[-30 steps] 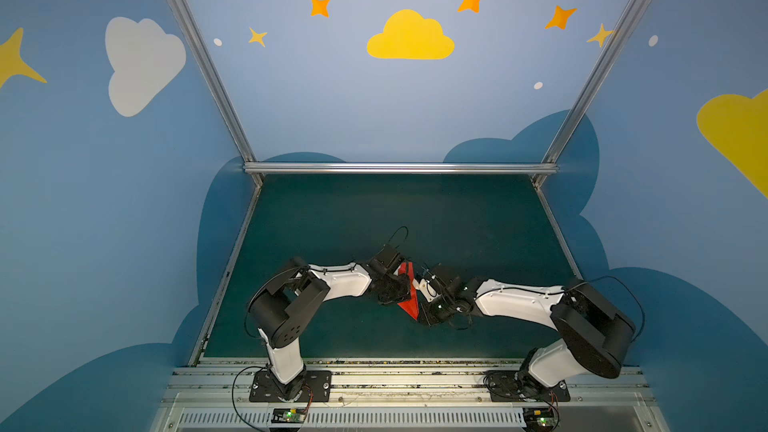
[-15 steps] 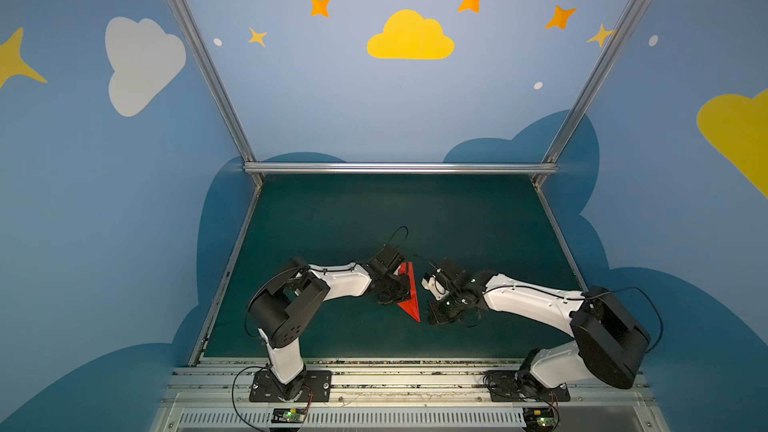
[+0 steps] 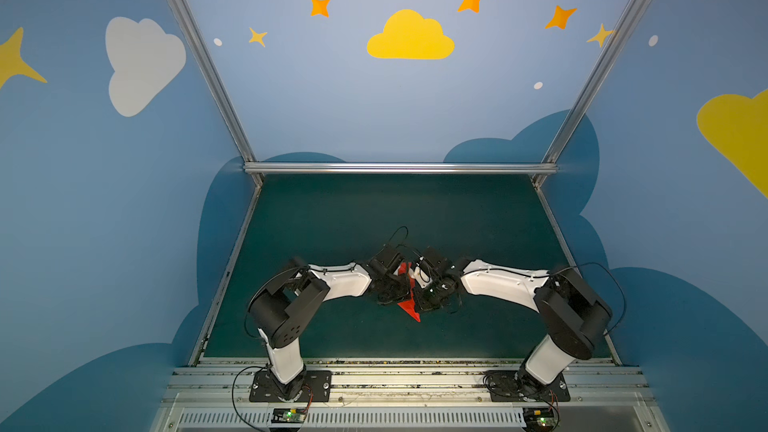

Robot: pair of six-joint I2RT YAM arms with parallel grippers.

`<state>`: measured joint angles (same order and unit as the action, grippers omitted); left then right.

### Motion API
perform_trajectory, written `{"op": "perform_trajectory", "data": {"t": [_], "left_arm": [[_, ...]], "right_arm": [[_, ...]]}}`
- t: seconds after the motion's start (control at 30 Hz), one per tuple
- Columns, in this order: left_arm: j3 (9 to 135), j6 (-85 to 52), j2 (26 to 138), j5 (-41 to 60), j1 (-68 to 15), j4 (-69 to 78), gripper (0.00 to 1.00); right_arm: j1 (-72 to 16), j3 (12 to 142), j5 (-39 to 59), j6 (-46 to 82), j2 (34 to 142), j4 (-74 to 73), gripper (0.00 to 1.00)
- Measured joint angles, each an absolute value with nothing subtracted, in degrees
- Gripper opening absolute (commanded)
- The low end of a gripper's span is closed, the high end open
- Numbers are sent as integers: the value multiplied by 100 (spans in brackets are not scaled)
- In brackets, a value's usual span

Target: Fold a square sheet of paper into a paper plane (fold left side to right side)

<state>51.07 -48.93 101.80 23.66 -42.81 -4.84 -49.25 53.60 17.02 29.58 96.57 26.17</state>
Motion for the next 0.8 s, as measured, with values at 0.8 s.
{"op": "perform_trajectory", "data": {"t": [0.8], "left_arm": [[5623, -4683, 10499, 2324, -3269, -805, 3]], "right_arm": [[-4814, 4825, 1870, 3109, 9553, 1942, 0]]}}
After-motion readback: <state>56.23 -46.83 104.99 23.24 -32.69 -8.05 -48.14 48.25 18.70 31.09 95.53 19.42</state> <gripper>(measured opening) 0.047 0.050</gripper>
